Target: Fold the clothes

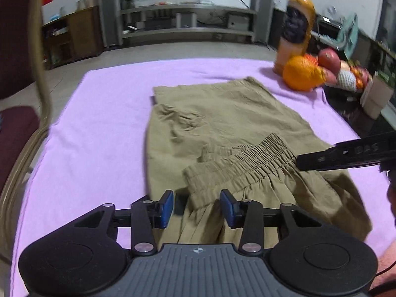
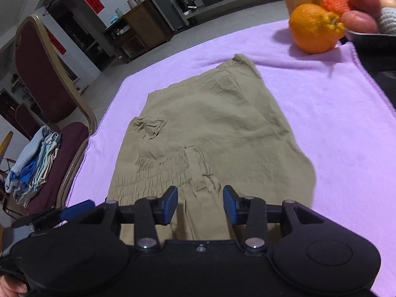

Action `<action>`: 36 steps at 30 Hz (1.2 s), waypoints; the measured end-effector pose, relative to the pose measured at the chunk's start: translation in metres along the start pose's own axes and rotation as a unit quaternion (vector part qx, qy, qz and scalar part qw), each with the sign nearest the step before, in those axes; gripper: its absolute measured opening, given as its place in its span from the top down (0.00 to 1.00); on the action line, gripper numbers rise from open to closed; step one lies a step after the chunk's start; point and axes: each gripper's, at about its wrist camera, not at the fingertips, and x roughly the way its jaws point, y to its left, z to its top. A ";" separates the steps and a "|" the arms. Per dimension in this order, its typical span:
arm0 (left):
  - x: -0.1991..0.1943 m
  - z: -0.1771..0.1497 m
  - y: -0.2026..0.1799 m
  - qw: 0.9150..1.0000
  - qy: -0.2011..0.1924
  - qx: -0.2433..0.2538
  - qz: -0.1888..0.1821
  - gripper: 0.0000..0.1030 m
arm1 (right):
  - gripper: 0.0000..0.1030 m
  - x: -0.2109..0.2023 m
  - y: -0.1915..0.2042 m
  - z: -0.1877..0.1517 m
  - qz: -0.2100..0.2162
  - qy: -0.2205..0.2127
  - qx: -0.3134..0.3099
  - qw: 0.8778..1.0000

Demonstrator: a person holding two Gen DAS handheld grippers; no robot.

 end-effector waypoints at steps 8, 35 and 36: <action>-0.004 0.004 -0.016 0.998 0.010 0.041 0.036 0.61 | 0.77 -0.001 -0.003 -0.007 -0.031 0.042 0.021 0.998; 0.027 0.007 0.018 0.997 0.037 -0.012 -0.069 0.45 | 0.62 0.027 -0.011 0.009 0.060 0.083 -0.121 0.987; 0.031 0.007 0.014 0.997 0.037 -0.007 -0.069 0.49 | 0.67 0.029 -0.010 0.005 0.051 0.077 -0.125 0.988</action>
